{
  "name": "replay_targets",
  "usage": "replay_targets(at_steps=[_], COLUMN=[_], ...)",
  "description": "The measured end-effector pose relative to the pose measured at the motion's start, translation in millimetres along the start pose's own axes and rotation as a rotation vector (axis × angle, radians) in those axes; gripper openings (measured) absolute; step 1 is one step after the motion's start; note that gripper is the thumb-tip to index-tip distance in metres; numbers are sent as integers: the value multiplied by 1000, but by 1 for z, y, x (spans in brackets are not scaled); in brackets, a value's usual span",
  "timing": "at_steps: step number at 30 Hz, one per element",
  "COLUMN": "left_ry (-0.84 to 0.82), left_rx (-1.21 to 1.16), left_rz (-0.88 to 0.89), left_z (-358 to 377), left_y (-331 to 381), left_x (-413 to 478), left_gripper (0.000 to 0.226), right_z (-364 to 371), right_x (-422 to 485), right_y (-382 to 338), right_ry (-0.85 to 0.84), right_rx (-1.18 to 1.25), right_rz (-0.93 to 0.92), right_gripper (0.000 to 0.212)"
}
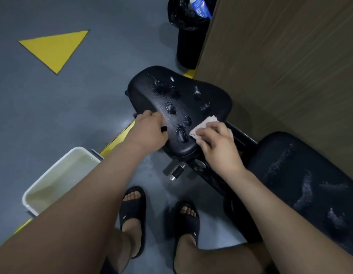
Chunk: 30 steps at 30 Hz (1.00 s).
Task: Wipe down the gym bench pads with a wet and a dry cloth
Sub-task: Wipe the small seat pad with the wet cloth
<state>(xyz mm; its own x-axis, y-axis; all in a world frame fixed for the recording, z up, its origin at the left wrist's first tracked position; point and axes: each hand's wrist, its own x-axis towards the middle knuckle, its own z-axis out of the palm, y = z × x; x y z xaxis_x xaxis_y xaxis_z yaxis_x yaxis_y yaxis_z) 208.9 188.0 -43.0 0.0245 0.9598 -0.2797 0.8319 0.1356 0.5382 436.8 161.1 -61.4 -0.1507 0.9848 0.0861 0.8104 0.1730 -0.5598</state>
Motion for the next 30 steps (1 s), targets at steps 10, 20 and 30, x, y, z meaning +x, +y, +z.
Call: replay_targets(at_steps=[10, 20, 30], left_ry=[-94, -99, -107], left_rx=[-17, 10, -16], left_rz=[-6, 4, 57], left_z=[13, 16, 13], left_y=[-6, -9, -17], left_x=[-3, 3, 2], left_gripper=[75, 83, 88], right_z=[14, 20, 15], right_x=[22, 43, 68], right_y=[-15, -15, -14], right_ry=[109, 114, 39], right_rx=[-181, -210, -253], right_rz=[-127, -230, -211], right_gripper=[17, 20, 22])
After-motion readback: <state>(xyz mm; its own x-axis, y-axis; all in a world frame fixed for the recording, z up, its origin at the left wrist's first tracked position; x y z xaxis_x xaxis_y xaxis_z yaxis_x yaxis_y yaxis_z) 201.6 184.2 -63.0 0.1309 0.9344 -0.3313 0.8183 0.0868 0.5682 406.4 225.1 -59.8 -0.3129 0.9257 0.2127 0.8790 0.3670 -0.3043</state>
